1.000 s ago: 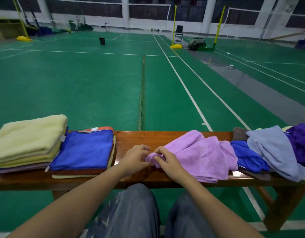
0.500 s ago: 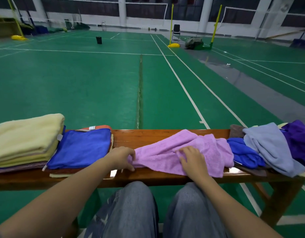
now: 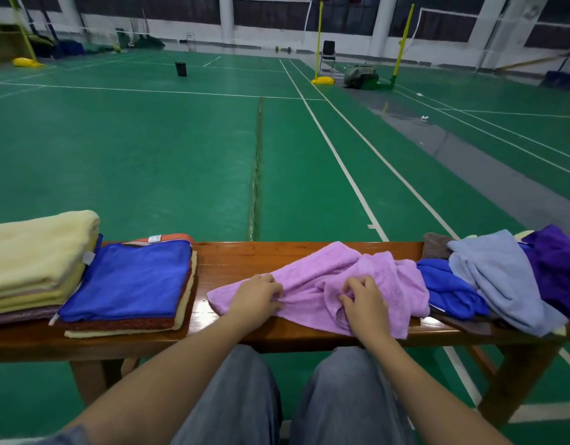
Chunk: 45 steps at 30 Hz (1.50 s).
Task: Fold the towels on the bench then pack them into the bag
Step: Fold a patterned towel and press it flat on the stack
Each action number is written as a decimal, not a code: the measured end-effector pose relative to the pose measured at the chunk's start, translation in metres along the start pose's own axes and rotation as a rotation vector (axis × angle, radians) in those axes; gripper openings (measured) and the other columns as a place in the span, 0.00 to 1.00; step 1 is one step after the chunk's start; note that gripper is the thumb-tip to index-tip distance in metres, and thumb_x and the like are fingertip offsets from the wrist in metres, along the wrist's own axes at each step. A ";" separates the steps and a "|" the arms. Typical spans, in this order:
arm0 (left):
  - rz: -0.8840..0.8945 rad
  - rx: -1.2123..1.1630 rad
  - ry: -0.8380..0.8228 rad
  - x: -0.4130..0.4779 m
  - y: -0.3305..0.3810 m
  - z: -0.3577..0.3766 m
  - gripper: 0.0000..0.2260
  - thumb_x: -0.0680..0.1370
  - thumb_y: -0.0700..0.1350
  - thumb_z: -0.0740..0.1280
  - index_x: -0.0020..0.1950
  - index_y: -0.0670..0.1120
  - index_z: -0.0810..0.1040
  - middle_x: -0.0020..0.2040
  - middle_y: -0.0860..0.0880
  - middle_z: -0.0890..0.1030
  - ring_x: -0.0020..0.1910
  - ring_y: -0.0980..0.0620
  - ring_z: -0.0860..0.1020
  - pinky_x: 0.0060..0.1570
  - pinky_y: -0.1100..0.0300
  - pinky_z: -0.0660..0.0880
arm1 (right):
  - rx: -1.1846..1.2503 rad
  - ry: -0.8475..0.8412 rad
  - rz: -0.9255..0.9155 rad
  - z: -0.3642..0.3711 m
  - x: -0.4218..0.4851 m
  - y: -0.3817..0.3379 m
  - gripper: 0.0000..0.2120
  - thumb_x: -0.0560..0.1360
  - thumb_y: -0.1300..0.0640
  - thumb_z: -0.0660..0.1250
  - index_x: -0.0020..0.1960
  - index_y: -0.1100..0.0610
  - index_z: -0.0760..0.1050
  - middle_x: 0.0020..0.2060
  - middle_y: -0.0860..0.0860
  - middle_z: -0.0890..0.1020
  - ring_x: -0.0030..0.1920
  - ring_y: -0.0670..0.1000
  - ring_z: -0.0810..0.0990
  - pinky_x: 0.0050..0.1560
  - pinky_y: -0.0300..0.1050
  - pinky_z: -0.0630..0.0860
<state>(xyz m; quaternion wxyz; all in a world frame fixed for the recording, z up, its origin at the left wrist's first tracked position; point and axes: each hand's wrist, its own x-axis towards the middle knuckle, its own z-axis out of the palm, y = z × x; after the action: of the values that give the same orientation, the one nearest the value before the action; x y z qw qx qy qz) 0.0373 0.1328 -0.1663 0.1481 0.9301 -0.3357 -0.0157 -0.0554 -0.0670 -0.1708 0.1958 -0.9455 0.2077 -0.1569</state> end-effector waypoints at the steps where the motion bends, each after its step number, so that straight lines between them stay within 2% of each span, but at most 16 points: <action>1: 0.012 0.070 0.012 0.003 -0.002 -0.006 0.08 0.77 0.47 0.64 0.54 0.47 0.78 0.53 0.49 0.75 0.53 0.51 0.71 0.48 0.60 0.66 | 0.037 0.027 0.011 -0.003 0.003 0.001 0.06 0.78 0.53 0.63 0.46 0.55 0.72 0.49 0.52 0.75 0.45 0.50 0.74 0.45 0.42 0.75; 4: -0.017 0.213 0.079 0.011 -0.014 -0.033 0.06 0.77 0.46 0.64 0.52 0.49 0.76 0.52 0.51 0.75 0.53 0.50 0.71 0.52 0.58 0.69 | 0.094 0.093 0.060 -0.015 0.010 0.005 0.06 0.78 0.56 0.62 0.45 0.57 0.72 0.47 0.55 0.76 0.43 0.52 0.75 0.44 0.46 0.76; 7: -0.071 0.300 0.113 0.014 -0.034 -0.061 0.05 0.75 0.45 0.64 0.50 0.49 0.77 0.52 0.49 0.75 0.53 0.47 0.72 0.46 0.57 0.63 | 0.106 0.110 0.078 -0.029 0.012 0.006 0.04 0.79 0.58 0.60 0.47 0.58 0.71 0.48 0.53 0.75 0.44 0.53 0.75 0.46 0.52 0.77; 12: -0.241 0.434 0.132 0.001 -0.069 -0.078 0.09 0.77 0.41 0.60 0.53 0.50 0.78 0.54 0.49 0.76 0.55 0.47 0.71 0.51 0.57 0.64 | 0.097 0.127 0.126 -0.043 0.010 0.013 0.02 0.79 0.59 0.60 0.48 0.56 0.70 0.48 0.51 0.74 0.45 0.50 0.75 0.48 0.49 0.78; 16: -0.357 0.507 0.133 -0.003 -0.080 -0.077 0.10 0.78 0.41 0.59 0.54 0.50 0.78 0.55 0.48 0.76 0.58 0.47 0.71 0.56 0.55 0.65 | 0.000 0.043 0.145 -0.043 0.006 0.014 0.07 0.79 0.56 0.59 0.55 0.57 0.71 0.53 0.53 0.74 0.48 0.49 0.74 0.47 0.43 0.74; 21: -0.379 0.326 0.081 -0.004 -0.069 -0.066 0.12 0.75 0.43 0.62 0.58 0.49 0.76 0.57 0.46 0.72 0.60 0.46 0.68 0.56 0.54 0.67 | -0.009 -0.199 0.097 -0.042 0.006 0.008 0.12 0.75 0.65 0.61 0.57 0.57 0.73 0.59 0.53 0.72 0.58 0.52 0.71 0.55 0.45 0.72; 23: -0.343 0.153 0.087 -0.008 -0.053 -0.063 0.15 0.73 0.47 0.65 0.60 0.50 0.74 0.55 0.46 0.75 0.56 0.46 0.72 0.51 0.56 0.70 | 0.067 -0.124 0.124 -0.039 0.009 0.006 0.09 0.74 0.66 0.61 0.51 0.55 0.73 0.55 0.52 0.74 0.54 0.51 0.73 0.54 0.46 0.73; 25: -0.343 -0.061 0.061 -0.016 -0.031 -0.058 0.15 0.73 0.49 0.64 0.59 0.51 0.73 0.45 0.48 0.78 0.45 0.48 0.76 0.40 0.59 0.70 | 0.167 0.011 0.140 -0.037 0.012 0.000 0.10 0.73 0.68 0.61 0.47 0.54 0.71 0.51 0.51 0.76 0.52 0.51 0.74 0.52 0.48 0.75; 27: -0.346 -0.216 0.000 -0.023 -0.013 -0.046 0.14 0.74 0.50 0.63 0.59 0.53 0.73 0.37 0.51 0.78 0.37 0.51 0.78 0.34 0.60 0.70 | 0.260 0.083 0.097 -0.034 0.015 -0.012 0.10 0.75 0.68 0.58 0.49 0.56 0.73 0.49 0.50 0.76 0.52 0.51 0.75 0.51 0.45 0.74; 30: -0.307 -0.331 -0.105 -0.030 0.000 -0.024 0.18 0.75 0.53 0.63 0.64 0.56 0.71 0.39 0.50 0.83 0.36 0.54 0.80 0.40 0.60 0.76 | 0.296 0.002 -0.061 -0.025 0.016 -0.034 0.11 0.79 0.59 0.58 0.59 0.56 0.75 0.54 0.50 0.78 0.56 0.48 0.74 0.55 0.43 0.71; 32: -0.288 -0.366 -0.123 -0.031 0.004 -0.011 0.21 0.75 0.53 0.65 0.68 0.56 0.70 0.48 0.48 0.84 0.44 0.52 0.81 0.46 0.58 0.77 | 0.203 -0.102 -0.142 -0.015 0.016 -0.042 0.15 0.79 0.52 0.60 0.63 0.53 0.74 0.59 0.50 0.78 0.60 0.50 0.74 0.64 0.50 0.69; 34: -0.275 -0.384 -0.073 -0.029 0.008 -0.003 0.22 0.75 0.52 0.66 0.68 0.55 0.71 0.55 0.47 0.82 0.50 0.49 0.80 0.50 0.58 0.76 | 0.069 -0.177 -0.158 -0.005 0.016 -0.045 0.19 0.78 0.47 0.62 0.67 0.51 0.72 0.62 0.49 0.77 0.62 0.51 0.73 0.65 0.53 0.68; 37: -0.293 -0.278 -0.011 -0.021 0.016 0.007 0.20 0.75 0.54 0.65 0.68 0.56 0.72 0.63 0.46 0.75 0.60 0.46 0.74 0.61 0.54 0.72 | 0.031 -0.139 -0.098 0.002 0.016 -0.043 0.16 0.78 0.48 0.62 0.63 0.51 0.75 0.58 0.50 0.78 0.58 0.51 0.76 0.60 0.50 0.71; 40: -0.332 -0.141 -0.038 -0.018 0.028 0.017 0.22 0.77 0.57 0.61 0.70 0.53 0.69 0.67 0.47 0.70 0.66 0.45 0.67 0.66 0.50 0.64 | 0.032 -0.079 -0.055 0.000 0.016 -0.042 0.07 0.79 0.53 0.62 0.47 0.54 0.75 0.46 0.51 0.80 0.44 0.51 0.77 0.44 0.44 0.72; 42: -0.342 -0.288 0.078 -0.015 0.035 0.020 0.19 0.77 0.54 0.62 0.67 0.50 0.71 0.65 0.50 0.73 0.64 0.49 0.71 0.64 0.50 0.66 | 0.016 -0.076 -0.033 -0.004 0.017 -0.041 0.08 0.80 0.55 0.60 0.42 0.54 0.69 0.41 0.51 0.77 0.40 0.51 0.75 0.35 0.40 0.67; 45: -0.356 -0.578 0.323 -0.008 0.040 0.014 0.15 0.77 0.46 0.65 0.63 0.47 0.73 0.59 0.50 0.78 0.55 0.53 0.76 0.54 0.59 0.72 | -0.006 -0.082 -0.009 -0.012 0.018 -0.037 0.09 0.80 0.56 0.58 0.41 0.52 0.64 0.37 0.49 0.72 0.36 0.50 0.71 0.28 0.38 0.59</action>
<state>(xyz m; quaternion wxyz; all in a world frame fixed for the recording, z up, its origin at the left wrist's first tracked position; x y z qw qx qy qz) 0.0050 0.1048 -0.1692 0.4506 0.8841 -0.1228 0.0116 -0.0320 -0.0486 -0.1401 0.2006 -0.9526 0.1956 -0.1185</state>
